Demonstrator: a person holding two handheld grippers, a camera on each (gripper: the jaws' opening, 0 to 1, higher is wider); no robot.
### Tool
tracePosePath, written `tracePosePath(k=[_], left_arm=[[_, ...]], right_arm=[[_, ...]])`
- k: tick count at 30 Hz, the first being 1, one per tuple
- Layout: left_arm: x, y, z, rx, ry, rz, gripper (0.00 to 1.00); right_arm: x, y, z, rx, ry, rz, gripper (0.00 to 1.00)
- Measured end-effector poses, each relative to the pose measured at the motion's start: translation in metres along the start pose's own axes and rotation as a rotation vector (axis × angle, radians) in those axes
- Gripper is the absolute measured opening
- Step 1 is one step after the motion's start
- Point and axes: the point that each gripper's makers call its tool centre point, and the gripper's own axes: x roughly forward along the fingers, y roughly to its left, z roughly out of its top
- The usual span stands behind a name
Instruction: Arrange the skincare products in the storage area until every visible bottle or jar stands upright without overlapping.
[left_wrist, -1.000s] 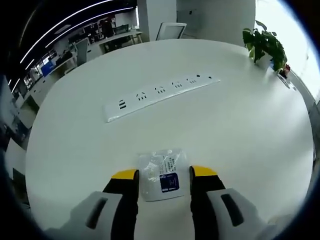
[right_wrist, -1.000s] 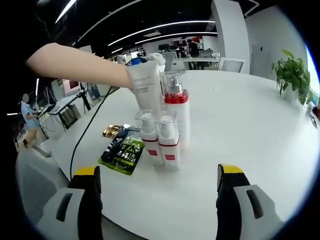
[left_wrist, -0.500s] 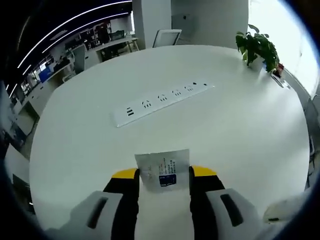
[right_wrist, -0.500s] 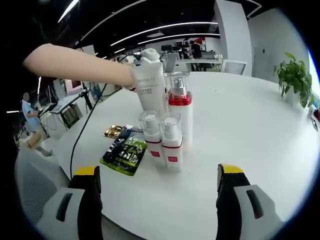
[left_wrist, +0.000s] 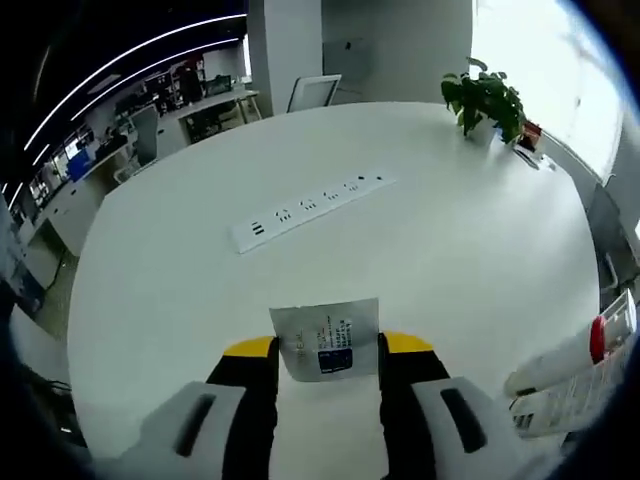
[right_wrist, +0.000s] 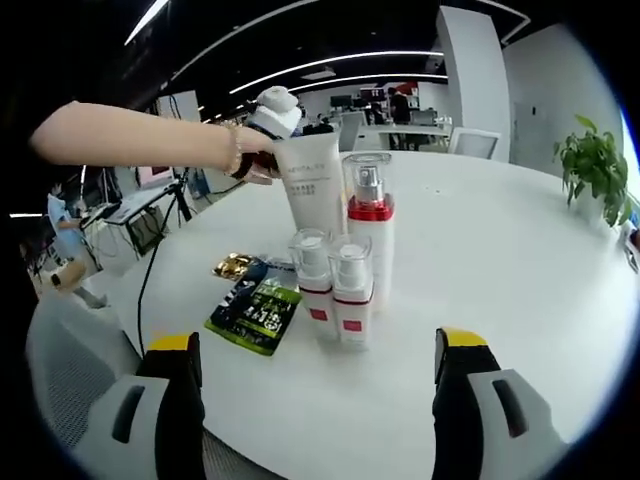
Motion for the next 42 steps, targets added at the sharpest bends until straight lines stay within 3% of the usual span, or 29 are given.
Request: tracePosePath(k=[4,8,18,25,31,42], left_arm=[[-0.029,-0.006,-0.009,0.02,-0.016,-0.018,0.37],[-0.03,0.002,-0.01,0.039,-0.026,-0.028,0.37],[-0.066,-0.002,-0.016,0.054,-0.068,-0.052,0.37],[-0.097,-0.018,-0.031,0.081,-0.083,-0.067,0.37],[-0.121,-0.03,-0.041,0.078,-0.107,-0.083,0.37],[-0.163,-0.057,-0.055,0.104,-0.159,-0.123,0.37]], right_arm=[[0.0,0.002,0.001,-0.003,-0.008,0.007,0.96],[-0.001,0.002,0.003,-0.006,-0.018,0.009,0.96],[-0.002,0.008,0.007,-0.022,-0.032,0.028,0.93],[-0.004,0.014,0.011,-0.06,-0.048,0.046,0.88],[-0.008,0.017,0.025,-0.066,-0.115,0.055,0.82],[-0.019,0.033,0.05,-0.101,-0.162,0.099,0.77]])
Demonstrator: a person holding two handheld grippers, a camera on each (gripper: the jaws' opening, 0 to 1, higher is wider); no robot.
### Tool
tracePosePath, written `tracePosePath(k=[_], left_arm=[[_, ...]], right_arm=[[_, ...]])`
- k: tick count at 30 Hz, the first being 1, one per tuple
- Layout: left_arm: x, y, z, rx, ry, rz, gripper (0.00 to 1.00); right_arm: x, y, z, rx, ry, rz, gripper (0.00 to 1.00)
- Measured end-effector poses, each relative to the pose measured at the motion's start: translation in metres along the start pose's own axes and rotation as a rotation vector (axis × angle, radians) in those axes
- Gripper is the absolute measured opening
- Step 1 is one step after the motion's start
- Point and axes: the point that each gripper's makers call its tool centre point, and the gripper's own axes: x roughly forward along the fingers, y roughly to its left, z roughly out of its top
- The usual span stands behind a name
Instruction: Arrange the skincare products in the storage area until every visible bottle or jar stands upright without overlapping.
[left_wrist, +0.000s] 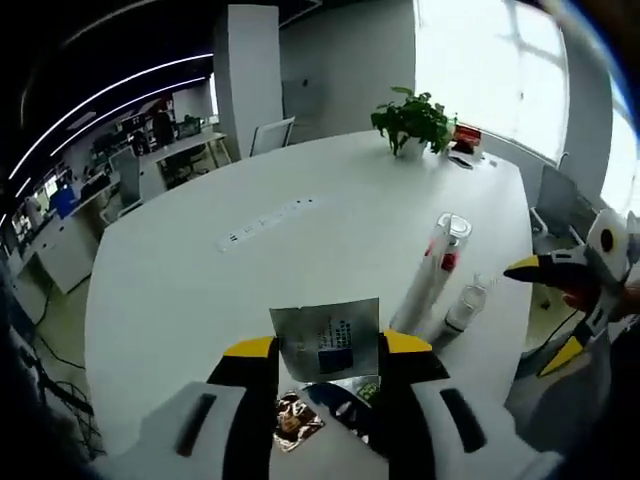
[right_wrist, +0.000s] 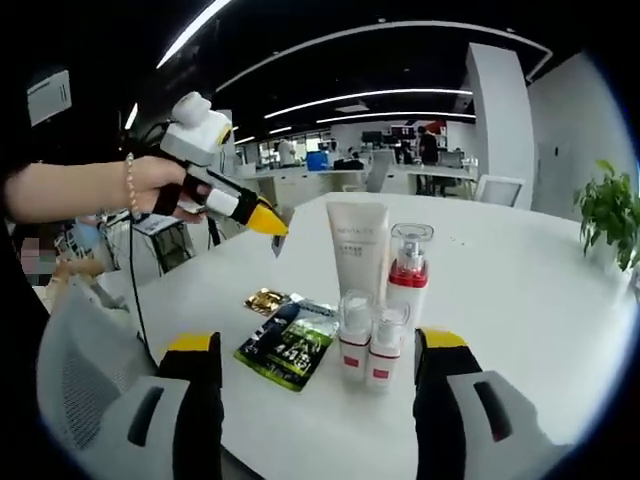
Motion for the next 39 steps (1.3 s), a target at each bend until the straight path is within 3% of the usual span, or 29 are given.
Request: tracePosePath(k=[6,13,22,26,31,39], left_arm=[[-0.017,-0.017,-0.01,0.033,-0.01,-0.017,0.37],[-0.033,-0.037,-0.017,0.033,-0.028,-0.053,0.37],[-0.046,-0.06,-0.018,0.087,-0.044,-0.069,0.37],[-0.049,-0.072,-0.013,0.092,-0.058,-0.082,0.37],[-0.048,-0.077,-0.013,0.126,-0.057,-0.088,0.37],[-0.049,-0.078,-0.013,0.124,-0.058,-0.099,0.37]], right_arm=[[0.0,0.005,0.03,0.009,-0.051,0.05,0.65],[0.013,0.021,0.049,0.022,-0.065,0.143,0.44],[0.033,0.044,0.068,0.066,-0.075,0.223,0.42],[0.041,0.054,0.069,0.104,-0.071,0.263,0.36],[0.048,0.063,0.069,0.144,-0.05,0.301,0.21],[0.049,0.066,0.063,0.17,-0.023,0.303,0.08]])
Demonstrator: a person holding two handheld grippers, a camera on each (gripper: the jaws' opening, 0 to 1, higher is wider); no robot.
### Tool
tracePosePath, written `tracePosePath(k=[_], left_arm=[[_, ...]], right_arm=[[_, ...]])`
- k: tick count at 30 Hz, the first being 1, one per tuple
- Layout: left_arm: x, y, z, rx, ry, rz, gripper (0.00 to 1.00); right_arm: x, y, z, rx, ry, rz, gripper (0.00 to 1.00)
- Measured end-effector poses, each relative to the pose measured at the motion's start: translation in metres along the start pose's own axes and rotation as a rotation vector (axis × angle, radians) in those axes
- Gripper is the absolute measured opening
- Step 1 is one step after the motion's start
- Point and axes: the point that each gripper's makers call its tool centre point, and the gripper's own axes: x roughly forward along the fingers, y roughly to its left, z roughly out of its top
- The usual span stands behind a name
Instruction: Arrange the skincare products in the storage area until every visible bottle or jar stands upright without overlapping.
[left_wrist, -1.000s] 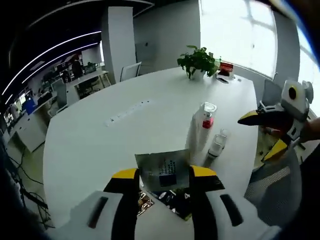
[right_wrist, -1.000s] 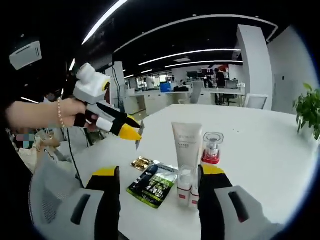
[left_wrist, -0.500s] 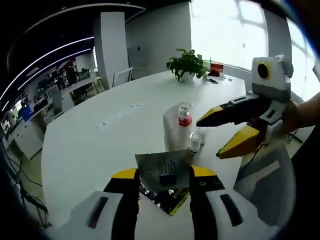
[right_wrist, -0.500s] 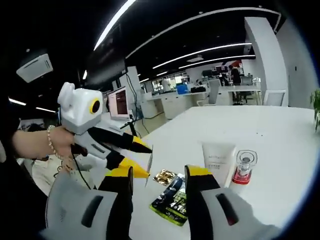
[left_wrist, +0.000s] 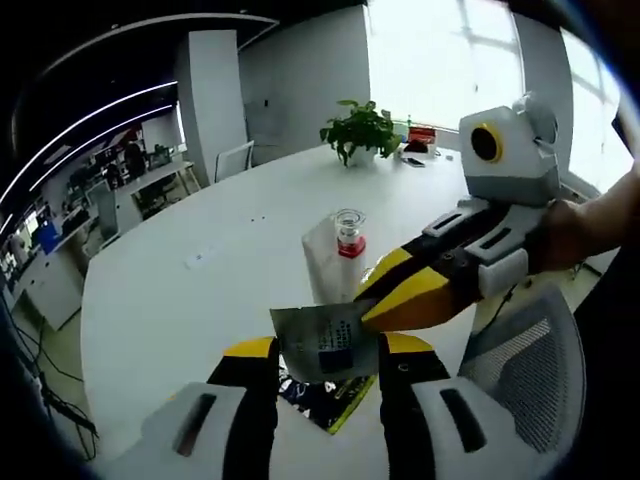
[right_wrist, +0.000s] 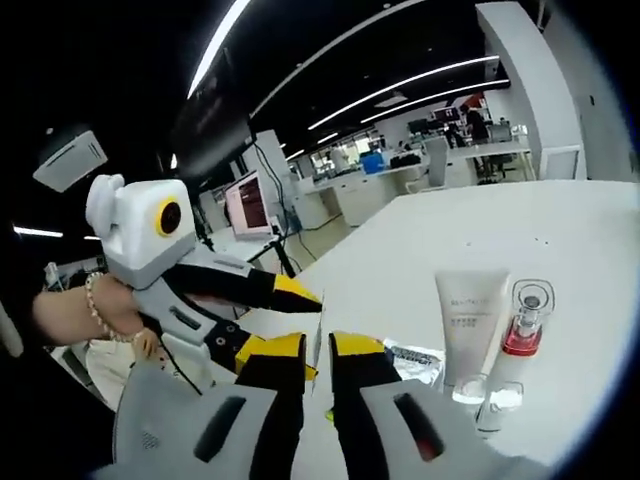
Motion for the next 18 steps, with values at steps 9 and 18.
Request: tracePosePath(k=[9,18], left_arm=[[0.0023,0.0023,0.0015,-0.011,-0.007,-0.011,0.38],[0.0025,0.0032,-0.0041,-0.063,-0.027,-0.025,0.4]], right_arm=[[-0.001,0.0004,-0.0013,-0.006,-0.007,0.003,0.01],[-0.0043,-0.0067,0.0065,0.034,-0.043,0.004,0.01]])
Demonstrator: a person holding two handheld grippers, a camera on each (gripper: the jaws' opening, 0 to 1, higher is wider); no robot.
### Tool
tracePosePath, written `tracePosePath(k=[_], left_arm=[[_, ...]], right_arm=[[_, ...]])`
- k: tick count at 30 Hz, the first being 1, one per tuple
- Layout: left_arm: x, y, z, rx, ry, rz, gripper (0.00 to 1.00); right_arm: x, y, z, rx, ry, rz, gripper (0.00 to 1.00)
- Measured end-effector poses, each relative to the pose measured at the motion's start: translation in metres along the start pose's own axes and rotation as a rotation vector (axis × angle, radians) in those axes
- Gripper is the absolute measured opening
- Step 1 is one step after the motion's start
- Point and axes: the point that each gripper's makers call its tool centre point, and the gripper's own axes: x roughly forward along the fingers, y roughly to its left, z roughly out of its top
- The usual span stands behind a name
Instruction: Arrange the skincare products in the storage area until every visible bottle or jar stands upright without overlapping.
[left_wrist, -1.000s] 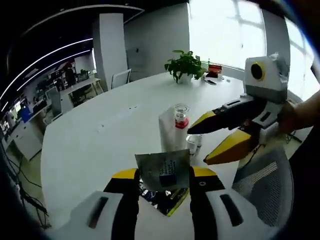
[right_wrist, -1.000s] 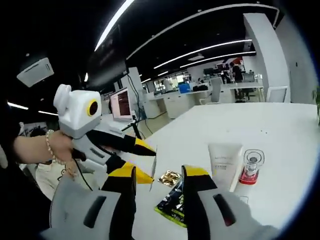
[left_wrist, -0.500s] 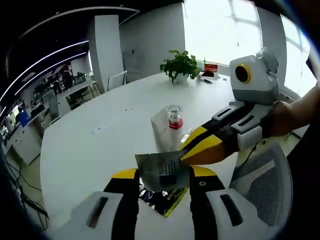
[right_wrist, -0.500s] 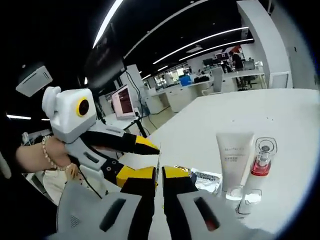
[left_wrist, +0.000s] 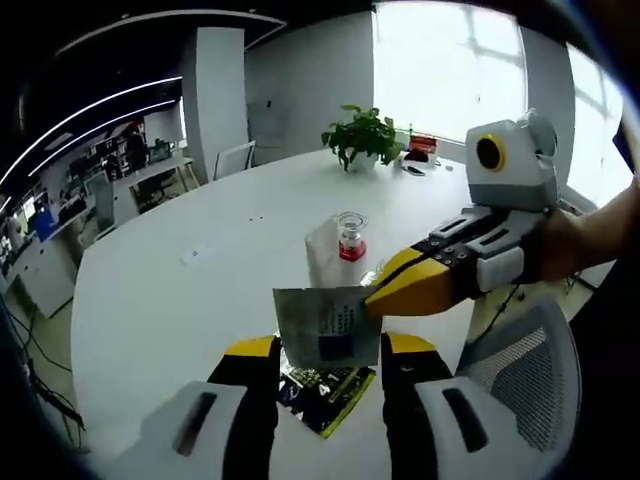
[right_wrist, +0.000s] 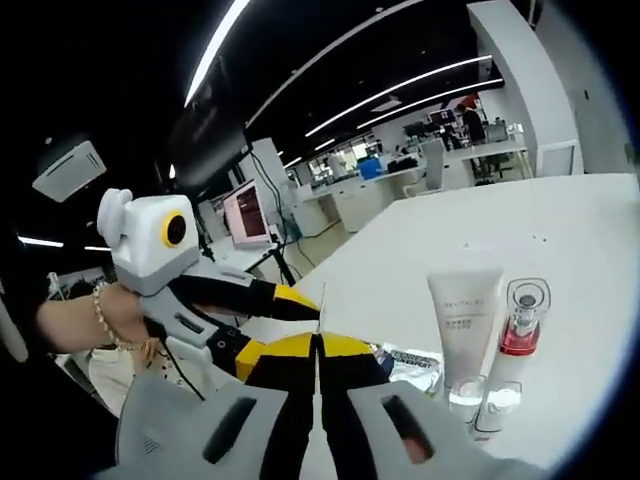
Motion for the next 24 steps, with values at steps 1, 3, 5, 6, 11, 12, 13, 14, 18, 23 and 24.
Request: tracePosePath(k=[1,3,5,6,11,12,13,14,18,23,24], left_arm=[[0.0,0.0,-0.001,-0.021,-0.004,-0.003,0.4],[0.0,0.0,-0.005,-0.088,-0.015,-0.012,0.42],[-0.002,0.0,-0.005,-0.14,-0.035,-0.015,0.41],[-0.003,-0.002,-0.004,-0.161,-0.046,-0.016,0.41],[-0.011,-0.003,0.003,-0.402,-0.171,-0.084,0.39],[-0.012,-0.002,0.003,-0.429,-0.184,-0.091,0.37],[-0.014,-0.003,0.001,-0.435,-0.188,-0.095,0.36],[-0.015,-0.003,0.001,-0.442,-0.195,-0.096,0.35],[-0.022,-0.005,0.008,-0.565,-0.281,-0.155,0.31],[-0.026,-0.013,0.012,-0.646,-0.323,-0.195,0.25],[-0.027,-0.012,0.015,-0.697,-0.352,-0.209,0.25]], right_arm=[[-0.001,-0.001,0.001,0.006,-0.006,-0.003,0.01],[-0.002,-0.002,0.003,0.023,-0.019,-0.004,0.01],[-0.003,-0.002,0.005,0.04,-0.035,-0.004,0.01],[-0.004,-0.003,0.007,0.057,-0.047,-0.004,0.01],[-0.006,-0.002,0.017,0.146,-0.116,0.005,0.01],[-0.006,-0.001,0.02,0.175,-0.139,0.009,0.01],[-0.007,0.0,0.022,0.196,-0.152,0.012,0.01],[-0.007,0.001,0.023,0.209,-0.16,0.014,0.01],[-0.009,0.004,0.031,0.311,-0.221,0.034,0.01],[-0.009,0.007,0.036,0.441,-0.288,0.059,0.01],[-0.009,0.008,0.036,0.451,-0.29,0.062,0.01]])
